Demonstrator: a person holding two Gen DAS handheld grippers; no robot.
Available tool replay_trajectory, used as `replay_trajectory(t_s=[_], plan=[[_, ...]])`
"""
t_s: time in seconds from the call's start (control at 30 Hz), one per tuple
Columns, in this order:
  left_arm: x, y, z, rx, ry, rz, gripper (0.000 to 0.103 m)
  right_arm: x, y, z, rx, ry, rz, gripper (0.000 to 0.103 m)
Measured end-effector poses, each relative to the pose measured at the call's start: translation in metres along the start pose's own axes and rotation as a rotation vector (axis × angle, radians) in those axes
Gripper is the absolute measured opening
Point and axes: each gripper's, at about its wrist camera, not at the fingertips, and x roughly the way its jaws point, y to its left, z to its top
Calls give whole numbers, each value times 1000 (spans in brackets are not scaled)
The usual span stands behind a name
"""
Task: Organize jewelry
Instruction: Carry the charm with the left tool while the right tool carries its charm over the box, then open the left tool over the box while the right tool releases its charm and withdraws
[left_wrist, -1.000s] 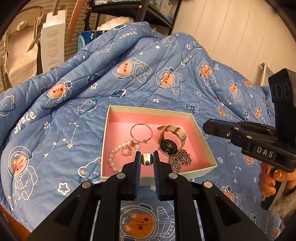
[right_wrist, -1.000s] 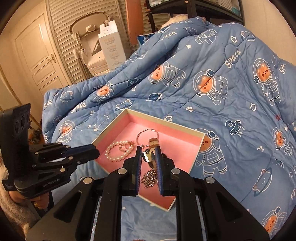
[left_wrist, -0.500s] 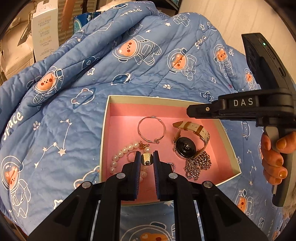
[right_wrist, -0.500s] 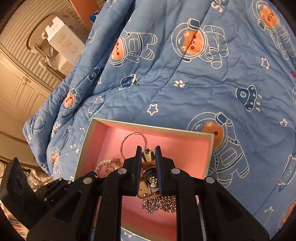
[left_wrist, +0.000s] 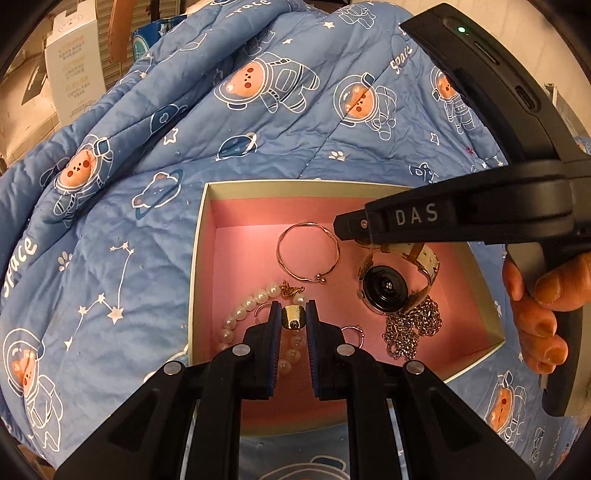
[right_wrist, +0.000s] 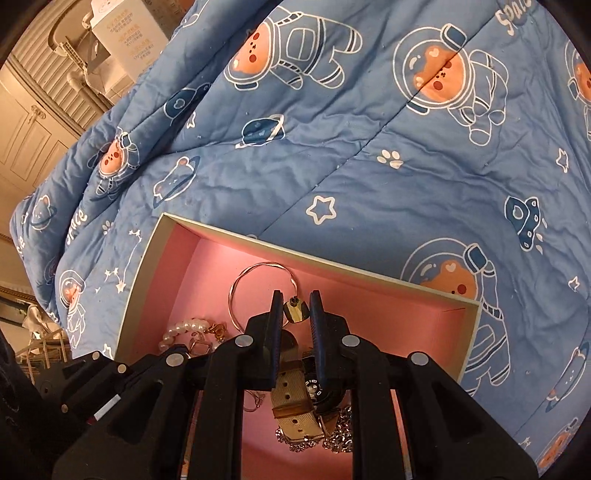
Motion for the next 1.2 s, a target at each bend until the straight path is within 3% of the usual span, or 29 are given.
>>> replay_trajectory(t_s=[0.3, 0.53, 0.67, 0.73, 0.8, 1.07, 1.13, 1.2], plan=[[10, -2, 9, 37, 22, 20, 13, 14, 5, 5, -19, 28, -54, 15], [14, -3, 12, 59, 33, 17, 13, 20, 6, 6, -19, 32, -47, 15], [12, -1, 9, 46, 25, 20, 27, 22, 6, 5, -22, 29, -37, 17], [10, -1, 8, 42, 19, 19, 30, 21, 5, 4, -16, 28, -25, 27], [8, -2, 7, 43, 15, 19, 33, 19, 5, 4, -20, 20, -33, 43], [-9, -9, 2, 64, -35, 32, 57, 4, 7, 3, -43, -17, -9, 45], [-19, -10, -1, 65, -55, 34, 65, -4, 7, 0, -53, -40, 0, 48], [-30, -12, -7, 70, -84, 26, 72, -17, 6, -4, -65, -73, 25, 59]])
